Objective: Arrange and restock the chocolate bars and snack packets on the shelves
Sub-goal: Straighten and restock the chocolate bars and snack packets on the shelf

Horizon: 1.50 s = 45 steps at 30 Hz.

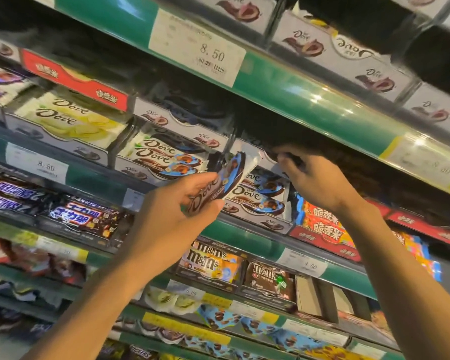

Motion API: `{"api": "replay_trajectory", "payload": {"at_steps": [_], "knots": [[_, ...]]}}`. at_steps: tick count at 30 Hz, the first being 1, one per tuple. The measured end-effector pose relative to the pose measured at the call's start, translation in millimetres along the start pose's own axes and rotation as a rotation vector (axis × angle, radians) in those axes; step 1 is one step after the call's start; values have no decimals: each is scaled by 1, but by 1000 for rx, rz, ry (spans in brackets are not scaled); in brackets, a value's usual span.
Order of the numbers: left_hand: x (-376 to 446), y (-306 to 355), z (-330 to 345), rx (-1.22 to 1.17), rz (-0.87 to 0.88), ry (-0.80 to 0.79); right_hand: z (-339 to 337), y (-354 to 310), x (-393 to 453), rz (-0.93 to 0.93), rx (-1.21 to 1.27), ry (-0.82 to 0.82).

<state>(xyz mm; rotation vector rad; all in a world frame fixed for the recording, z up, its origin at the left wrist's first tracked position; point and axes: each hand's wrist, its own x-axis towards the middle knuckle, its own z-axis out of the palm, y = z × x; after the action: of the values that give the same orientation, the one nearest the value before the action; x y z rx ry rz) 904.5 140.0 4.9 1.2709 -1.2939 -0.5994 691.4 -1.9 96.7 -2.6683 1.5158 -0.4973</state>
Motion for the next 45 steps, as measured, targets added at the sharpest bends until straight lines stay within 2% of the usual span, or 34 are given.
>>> {"api": "replay_trajectory", "payload": {"at_steps": [3, 5, 9, 12, 14, 17, 19, 22, 25, 29, 32, 38, 45], "knots": [[8, 7, 2, 68, 53, -38, -3, -6, -11, -56, 49, 141], [15, 9, 4, 181, 101, -87, -4, -12, -24, -129, 244, 202], [29, 10, 7, 394, 214, -173, -10, -16, -38, -213, 698, 3], [39, 12, 9, 487, 342, -160, -19, -12, -39, -249, 875, -147], [46, 13, 13, 531, 447, -159, -18, -11, -39, -280, 762, -155], [56, 14, 20, 605, 589, -178, -15, -10, -34, -370, 361, -14], [62, 15, 23, 617, 638, -171, -15, -8, -31, -419, 248, 75], [67, 20, 24, 570, 659, -128, -16, -4, -29, -446, 230, 182], [73, 21, 22, 511, 595, -58, -11, -1, -29, -418, 228, 305], [89, 5, 18, 645, 493, 78, -1, 3, -27, -172, 354, 442], [94, -3, 19, 733, 516, 140, 6, 4, -20, -57, 289, 443], [98, -1, 21, 717, 564, 226, 17, 3, -10, 42, 133, 351], [98, 1, 23, 724, 557, 232, 32, -22, -20, -57, -179, 466]]}}
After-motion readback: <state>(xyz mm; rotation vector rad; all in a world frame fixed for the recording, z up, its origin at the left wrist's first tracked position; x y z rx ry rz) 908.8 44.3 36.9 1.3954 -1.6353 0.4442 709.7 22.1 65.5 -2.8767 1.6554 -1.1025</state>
